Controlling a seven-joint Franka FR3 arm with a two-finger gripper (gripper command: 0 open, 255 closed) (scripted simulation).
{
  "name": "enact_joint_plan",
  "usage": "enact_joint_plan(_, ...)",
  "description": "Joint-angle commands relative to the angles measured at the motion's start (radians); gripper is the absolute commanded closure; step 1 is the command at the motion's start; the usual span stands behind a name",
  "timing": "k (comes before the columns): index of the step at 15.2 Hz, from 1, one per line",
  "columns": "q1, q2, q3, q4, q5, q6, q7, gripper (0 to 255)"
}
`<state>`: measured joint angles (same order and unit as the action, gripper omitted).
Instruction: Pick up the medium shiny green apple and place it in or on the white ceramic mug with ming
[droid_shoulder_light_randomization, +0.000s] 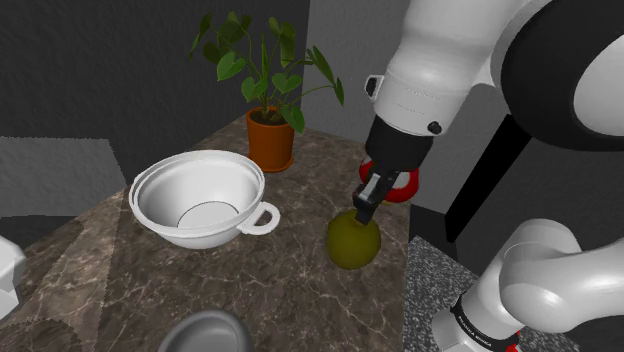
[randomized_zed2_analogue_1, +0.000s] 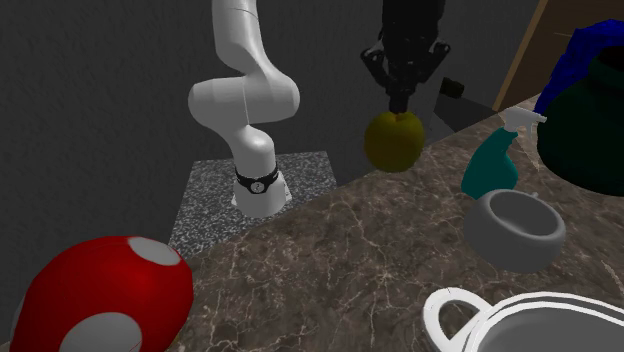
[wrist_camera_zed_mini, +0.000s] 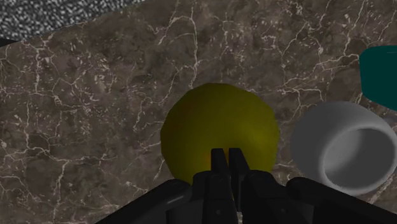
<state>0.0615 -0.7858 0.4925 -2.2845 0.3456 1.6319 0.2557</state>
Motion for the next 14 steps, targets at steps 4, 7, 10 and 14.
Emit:
enact_joint_plan(4, -0.038, 0.151, 0.131, 0.163, 0.006, 0.020, 0.117, 255)
enact_joint_plan(7, -0.072, 0.249, 0.218, 0.272, -0.013, 0.027, 0.194, 255)
enact_joint_plan(10, -0.116, 0.362, 0.322, 0.391, -0.055, 0.029, 0.282, 255)
enact_joint_plan(14, -0.188, 0.559, 0.511, 0.572, -0.179, 0.024, 0.436, 255)
